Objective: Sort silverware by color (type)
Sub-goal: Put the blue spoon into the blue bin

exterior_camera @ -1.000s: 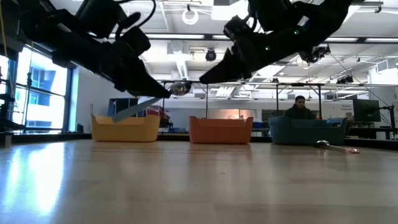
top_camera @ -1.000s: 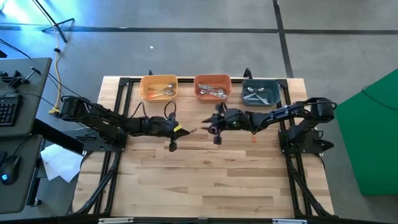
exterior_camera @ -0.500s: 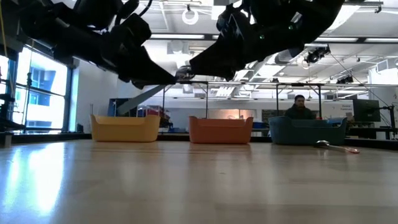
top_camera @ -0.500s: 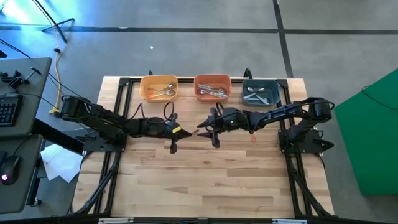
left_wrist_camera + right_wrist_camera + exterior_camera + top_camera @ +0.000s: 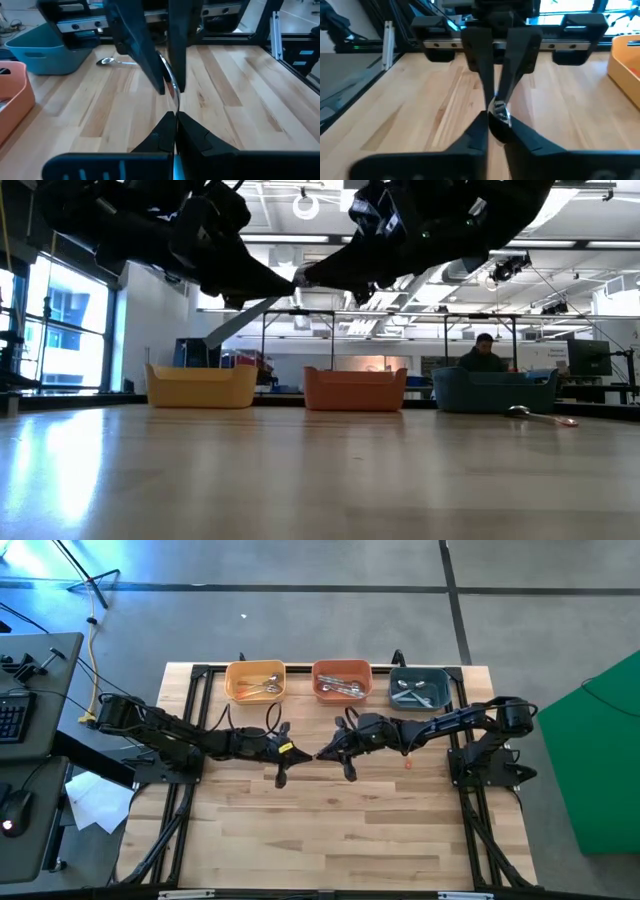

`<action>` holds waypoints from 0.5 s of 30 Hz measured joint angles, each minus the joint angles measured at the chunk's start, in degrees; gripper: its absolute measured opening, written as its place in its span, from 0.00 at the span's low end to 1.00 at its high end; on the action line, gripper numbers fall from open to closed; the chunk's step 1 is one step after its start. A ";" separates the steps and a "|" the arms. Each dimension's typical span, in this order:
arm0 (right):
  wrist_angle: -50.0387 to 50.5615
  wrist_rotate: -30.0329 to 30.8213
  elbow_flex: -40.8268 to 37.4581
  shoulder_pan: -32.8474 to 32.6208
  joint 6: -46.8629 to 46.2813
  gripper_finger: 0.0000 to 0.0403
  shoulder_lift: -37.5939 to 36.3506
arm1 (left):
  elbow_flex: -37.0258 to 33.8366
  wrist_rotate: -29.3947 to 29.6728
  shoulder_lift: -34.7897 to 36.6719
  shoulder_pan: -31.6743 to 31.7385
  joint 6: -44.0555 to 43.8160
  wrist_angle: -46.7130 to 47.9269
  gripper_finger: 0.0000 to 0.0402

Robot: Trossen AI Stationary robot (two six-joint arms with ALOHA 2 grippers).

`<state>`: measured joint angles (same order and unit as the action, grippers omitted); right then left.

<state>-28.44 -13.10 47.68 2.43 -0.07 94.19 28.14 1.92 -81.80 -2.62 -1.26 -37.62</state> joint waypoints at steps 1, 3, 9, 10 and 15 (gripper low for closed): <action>-0.21 -0.21 -0.01 -0.17 0.38 0.05 0.00 | 0.00 0.02 0.00 -0.02 0.11 0.04 0.00; -0.96 -0.45 -0.07 -0.62 1.32 0.02 0.00 | 0.00 -0.43 0.00 -0.06 0.09 0.02 0.00; -1.37 -0.32 -0.07 -0.63 1.66 0.01 0.00 | 0.00 0.18 0.00 0.03 -2.42 0.10 0.05; -1.39 -0.22 -0.07 -0.67 1.94 0.01 -0.02 | 0.00 0.30 0.00 0.03 -3.06 0.13 0.07; 1.29 1.93 -0.07 -0.62 2.99 0.00 -3.23 | -0.02 2.43 -0.02 0.02 -3.71 0.43 0.21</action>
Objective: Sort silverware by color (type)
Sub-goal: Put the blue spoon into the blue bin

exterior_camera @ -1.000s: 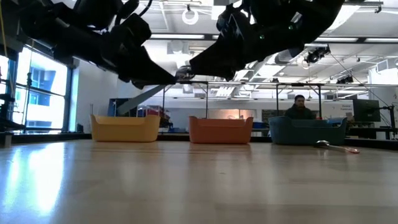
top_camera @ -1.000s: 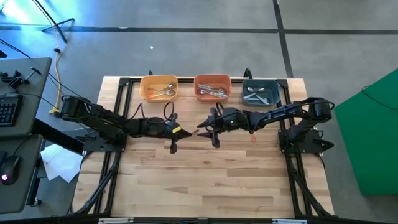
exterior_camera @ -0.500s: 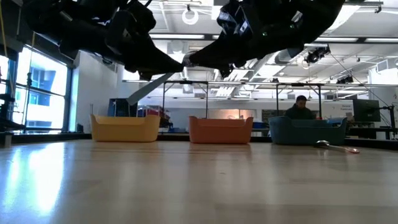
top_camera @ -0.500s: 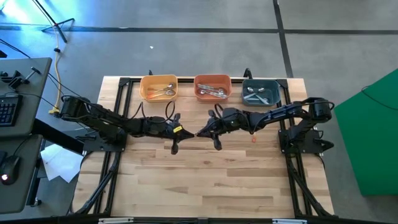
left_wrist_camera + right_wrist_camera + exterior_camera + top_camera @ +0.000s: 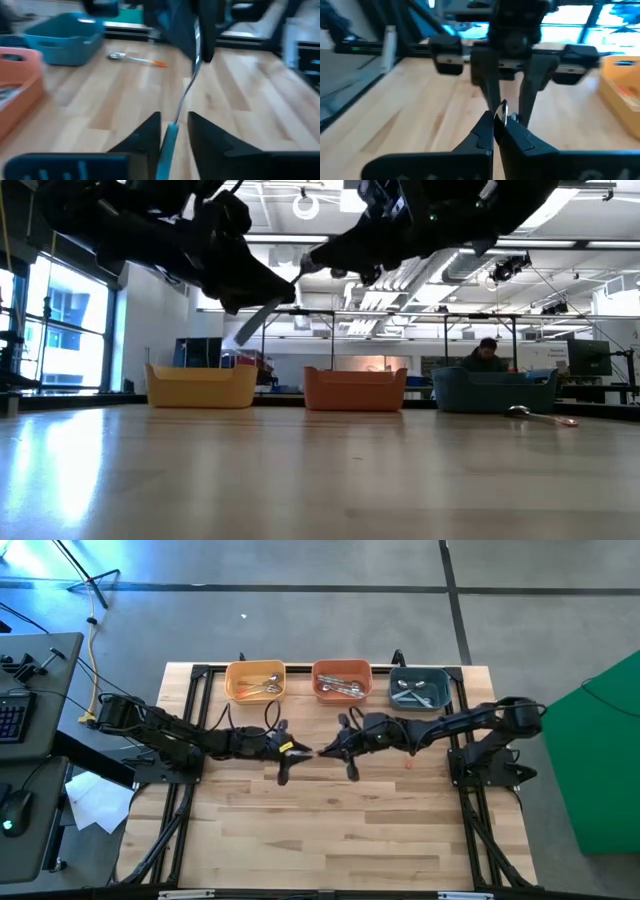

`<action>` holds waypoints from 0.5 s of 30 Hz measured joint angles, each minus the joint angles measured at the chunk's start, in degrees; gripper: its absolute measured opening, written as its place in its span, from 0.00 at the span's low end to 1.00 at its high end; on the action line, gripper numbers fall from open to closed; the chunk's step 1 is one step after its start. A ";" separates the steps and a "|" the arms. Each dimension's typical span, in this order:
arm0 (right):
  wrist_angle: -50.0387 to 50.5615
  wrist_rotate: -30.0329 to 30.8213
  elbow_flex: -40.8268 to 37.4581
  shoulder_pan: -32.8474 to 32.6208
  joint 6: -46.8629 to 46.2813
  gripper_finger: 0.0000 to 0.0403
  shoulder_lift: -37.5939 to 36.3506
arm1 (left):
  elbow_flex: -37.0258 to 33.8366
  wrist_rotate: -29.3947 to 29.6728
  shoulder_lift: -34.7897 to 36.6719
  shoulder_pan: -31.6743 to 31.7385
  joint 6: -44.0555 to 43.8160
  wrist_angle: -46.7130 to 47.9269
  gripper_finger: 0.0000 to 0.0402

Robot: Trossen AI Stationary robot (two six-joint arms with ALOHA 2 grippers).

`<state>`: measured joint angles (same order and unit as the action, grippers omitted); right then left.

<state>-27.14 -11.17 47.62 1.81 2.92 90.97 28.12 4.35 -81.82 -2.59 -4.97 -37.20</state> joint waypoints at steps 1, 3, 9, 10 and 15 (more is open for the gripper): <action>1.36 1.48 0.00 0.02 0.21 0.00 -1.09 | 0.00 1.46 0.01 0.00 0.00 -0.03 0.24; 5.62 4.31 0.00 0.19 0.45 0.00 -4.01 | 0.00 4.64 0.01 -0.01 0.34 0.02 0.30; 18.53 17.15 0.02 0.46 0.64 0.00 -16.60 | -0.14 9.63 -0.03 -0.17 3.10 0.61 0.42; 21.19 20.74 0.02 0.52 0.59 0.00 -19.20 | -0.15 9.48 -0.03 -0.22 3.09 0.56 0.43; 36.90 34.62 0.09 3.22 -3.73 0.00 -30.92 | -0.60 8.25 -0.03 -0.86 3.08 0.50 0.45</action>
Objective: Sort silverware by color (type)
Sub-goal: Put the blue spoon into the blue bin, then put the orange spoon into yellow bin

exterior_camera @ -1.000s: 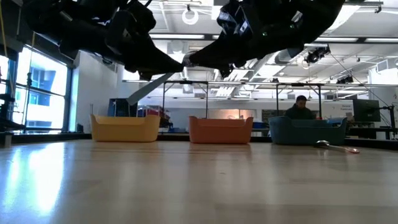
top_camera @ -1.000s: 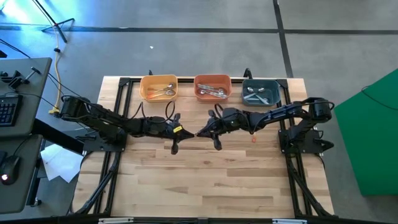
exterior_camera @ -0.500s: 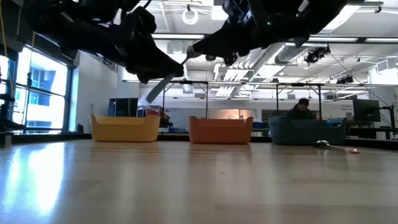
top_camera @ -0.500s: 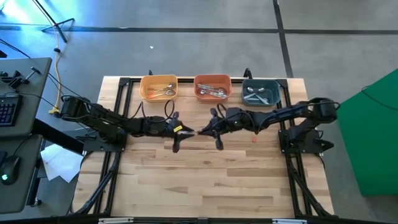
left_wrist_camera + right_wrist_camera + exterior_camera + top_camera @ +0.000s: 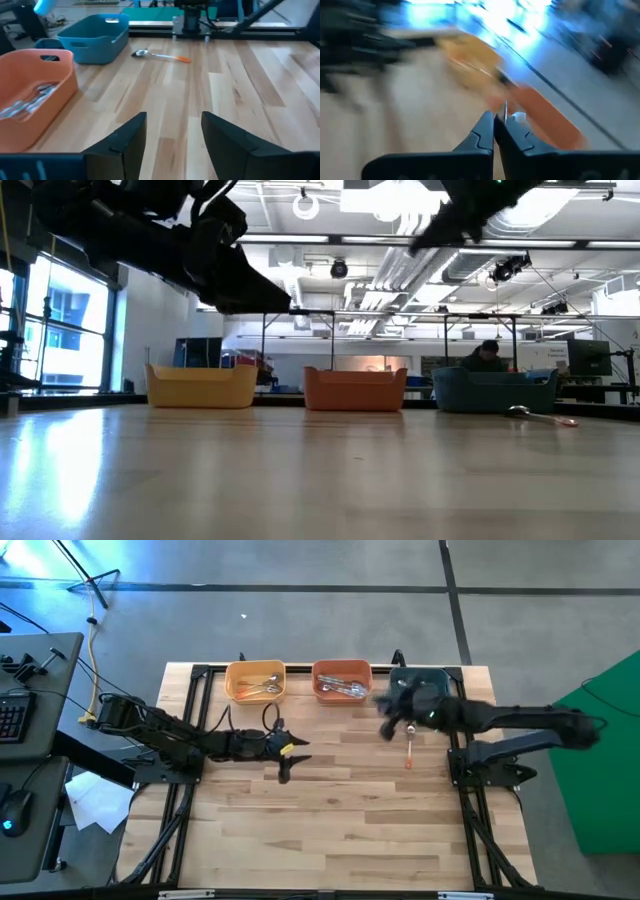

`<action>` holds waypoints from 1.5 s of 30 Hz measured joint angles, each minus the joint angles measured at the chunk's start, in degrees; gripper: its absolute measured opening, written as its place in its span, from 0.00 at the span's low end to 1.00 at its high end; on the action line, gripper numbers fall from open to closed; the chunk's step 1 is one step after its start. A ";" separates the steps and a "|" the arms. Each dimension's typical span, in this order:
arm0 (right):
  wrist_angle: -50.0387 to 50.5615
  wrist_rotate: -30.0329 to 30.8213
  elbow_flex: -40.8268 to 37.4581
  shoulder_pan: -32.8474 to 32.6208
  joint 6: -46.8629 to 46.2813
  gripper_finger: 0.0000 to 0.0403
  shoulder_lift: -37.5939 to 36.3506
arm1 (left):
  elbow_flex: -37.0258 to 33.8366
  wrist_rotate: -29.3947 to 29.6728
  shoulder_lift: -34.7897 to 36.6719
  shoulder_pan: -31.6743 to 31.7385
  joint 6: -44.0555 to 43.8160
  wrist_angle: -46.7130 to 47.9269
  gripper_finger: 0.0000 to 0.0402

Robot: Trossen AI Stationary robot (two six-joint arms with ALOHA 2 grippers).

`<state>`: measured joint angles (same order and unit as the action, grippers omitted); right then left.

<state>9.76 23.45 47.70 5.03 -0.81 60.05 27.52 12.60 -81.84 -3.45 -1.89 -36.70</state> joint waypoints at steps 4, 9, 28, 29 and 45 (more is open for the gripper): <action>12.15 1.44 -1.70 9.85 -7.67 0.00 -7.74 | -0.86 -0.12 0.00 -0.16 0.00 -0.12 0.44; 12.97 -0.06 -8.99 25.19 -13.26 0.00 -16.83 | -0.86 0.00 0.00 -0.15 0.50 -0.21 0.42; -15.06 -25.87 -34.04 50.09 -22.89 0.00 -21.41 | -0.86 -0.02 0.00 -0.39 -0.02 -0.48 0.40; -15.74 -25.94 -34.46 50.23 -22.87 0.00 -21.41 | -0.88 -0.02 0.00 -0.41 0.00 -0.56 0.40; -12.55 -20.39 -34.71 50.39 -20.56 0.30 -21.39 | -0.91 -0.02 0.00 -0.40 -0.94 -0.87 0.40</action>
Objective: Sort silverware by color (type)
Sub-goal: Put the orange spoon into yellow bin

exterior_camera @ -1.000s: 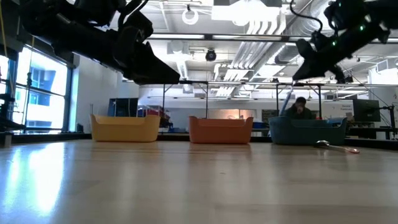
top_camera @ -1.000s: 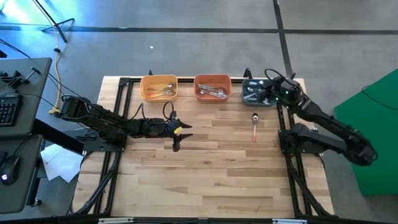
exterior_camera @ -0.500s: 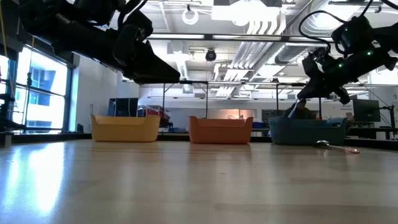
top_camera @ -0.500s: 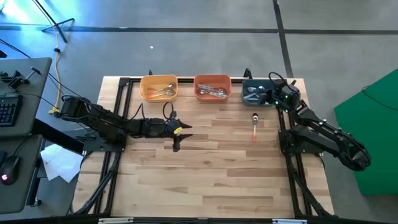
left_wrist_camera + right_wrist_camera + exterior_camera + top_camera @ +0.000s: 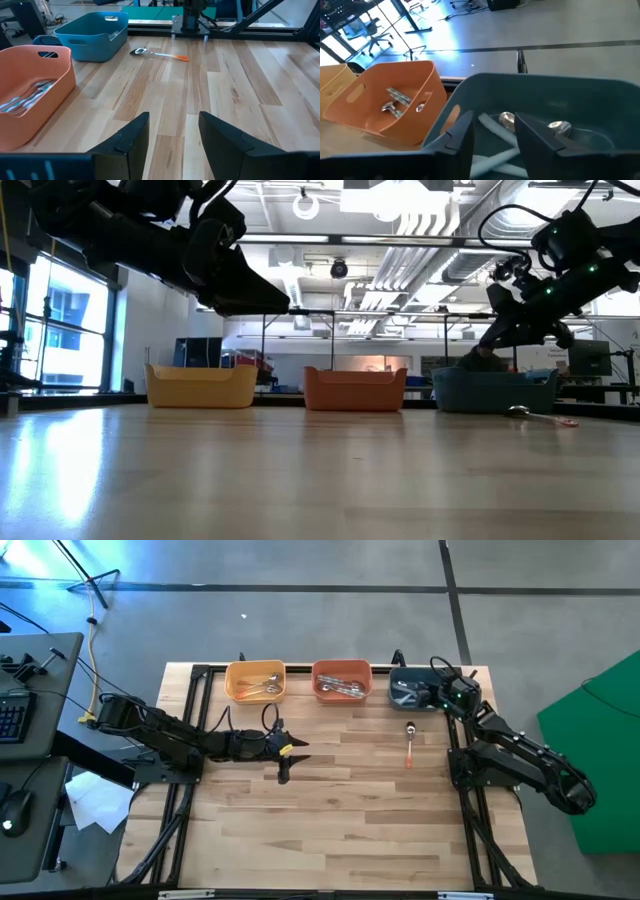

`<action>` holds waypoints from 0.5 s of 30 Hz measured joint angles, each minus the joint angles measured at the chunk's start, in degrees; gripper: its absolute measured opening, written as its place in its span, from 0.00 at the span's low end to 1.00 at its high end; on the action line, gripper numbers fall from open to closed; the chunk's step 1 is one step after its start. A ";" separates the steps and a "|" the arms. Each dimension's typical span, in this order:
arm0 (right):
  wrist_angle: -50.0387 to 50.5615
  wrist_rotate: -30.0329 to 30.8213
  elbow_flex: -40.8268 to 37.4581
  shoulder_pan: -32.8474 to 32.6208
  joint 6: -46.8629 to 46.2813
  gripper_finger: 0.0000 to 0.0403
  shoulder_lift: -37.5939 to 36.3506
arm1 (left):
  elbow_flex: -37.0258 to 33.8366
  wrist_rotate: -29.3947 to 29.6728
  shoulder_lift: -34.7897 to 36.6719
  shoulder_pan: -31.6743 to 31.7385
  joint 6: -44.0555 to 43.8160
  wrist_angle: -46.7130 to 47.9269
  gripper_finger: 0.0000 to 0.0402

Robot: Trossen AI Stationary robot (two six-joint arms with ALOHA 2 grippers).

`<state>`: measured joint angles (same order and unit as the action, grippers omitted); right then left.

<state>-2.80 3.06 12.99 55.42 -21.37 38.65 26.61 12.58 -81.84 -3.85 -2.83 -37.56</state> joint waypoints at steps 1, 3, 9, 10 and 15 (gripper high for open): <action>0.03 -0.03 0.00 -0.02 0.03 0.32 0.00 | 0.00 0.00 0.00 -0.01 0.00 0.00 0.40; 0.48 0.06 0.16 -0.02 1.02 0.34 0.00 | 0.00 0.00 0.00 0.00 0.01 0.00 0.40; 14.11 0.36 6.89 -1.92 5.48 0.34 -0.02 | 0.00 0.02 0.00 -0.01 0.01 0.01 0.40; 17.67 0.36 8.26 -2.87 5.94 0.33 0.00 | 0.00 0.03 0.00 -0.01 0.08 0.12 0.40; 28.72 0.40 11.50 -10.05 3.98 0.29 0.01 | 0.00 1.13 0.00 0.08 0.50 1.23 0.40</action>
<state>25.92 3.46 24.49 45.37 -17.40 38.67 26.61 13.71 -81.84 -3.77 -2.33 -36.33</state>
